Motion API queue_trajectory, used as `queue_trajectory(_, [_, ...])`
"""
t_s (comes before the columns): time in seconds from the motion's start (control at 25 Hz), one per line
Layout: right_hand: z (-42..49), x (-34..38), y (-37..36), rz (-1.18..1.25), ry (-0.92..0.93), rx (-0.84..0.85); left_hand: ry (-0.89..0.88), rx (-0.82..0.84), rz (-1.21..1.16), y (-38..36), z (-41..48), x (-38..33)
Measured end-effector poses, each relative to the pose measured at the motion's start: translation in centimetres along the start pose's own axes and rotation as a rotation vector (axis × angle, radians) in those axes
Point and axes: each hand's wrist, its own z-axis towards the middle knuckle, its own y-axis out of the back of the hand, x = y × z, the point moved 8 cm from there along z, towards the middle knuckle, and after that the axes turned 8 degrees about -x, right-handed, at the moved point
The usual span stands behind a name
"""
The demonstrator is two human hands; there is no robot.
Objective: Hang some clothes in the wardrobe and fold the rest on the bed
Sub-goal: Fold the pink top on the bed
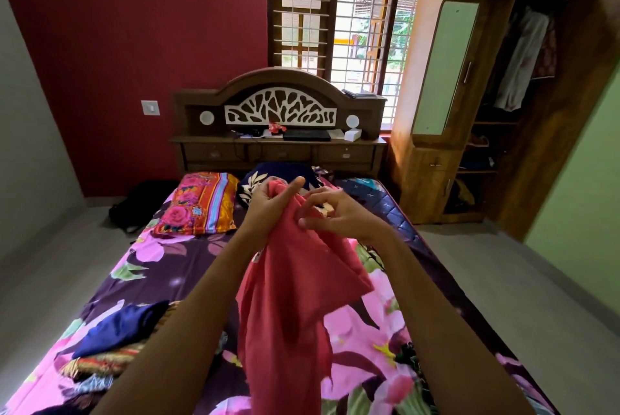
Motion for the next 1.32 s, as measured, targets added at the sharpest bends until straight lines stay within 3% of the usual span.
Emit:
queue_trajectory(0.12, [0.5, -1.1, 0.0, -0.102, 0.012, -0.064, -0.118, 0.133, 0.181, -1.4, -0.6, -1.0])
queue_trajectory(0.2, [0.1, -1.1, 0.3, -0.085, -0.009, -0.072, -0.165, 0.122, 0.195, -1.0, -0.3, -1.4])
queue_trajectory(0.36, [-2.2, -3.5, -0.9, -0.337, -0.202, 0.217, -0.143, -0.044, 0.128, 1.7, 0.5, -1.9])
queue_trajectory(0.44, [-3.6, -5.5, -1.1, -0.338, -0.316, 0.317, -0.115, -0.145, 0.096, 3.6, 1.1, -2.0])
queue_trajectory(0.52, [-4.3, -6.6, -0.9, -0.326, -0.308, 0.347, -0.102, -0.231, 0.093, 5.7, 1.5, -2.1])
queue_trajectory(0.6, [-3.9, -5.9, 1.0, -0.186, -0.230, 0.182, -0.146, -0.223, 0.164, 7.5, 1.6, -2.2])
queue_trajectory(0.68, [-3.4, -4.2, 4.3, 0.082, -0.136, -0.085, -0.203, -0.048, 0.318, 8.3, 1.7, -1.7])
queue_trajectory(0.76, [-3.1, -3.1, 6.9, 0.179, -0.073, -0.262, -0.192, 0.139, 0.426, 8.7, 1.3, -0.7])
queue_trajectory(0.96, [-2.8, -5.5, 7.8, 0.131, -0.163, -0.465, -0.288, 0.094, 0.832, 9.8, 1.7, 1.6])
queue_trajectory(1.12, [-4.4, -7.9, 8.4, 0.138, -0.195, -0.726, -0.292, 0.083, 0.613, 8.8, 0.7, 2.5])
queue_trajectory(1.32, [-6.0, -8.1, 9.5, 0.265, -0.215, -0.806, -0.289, 0.084, 0.470, 6.9, 0.2, 2.1])
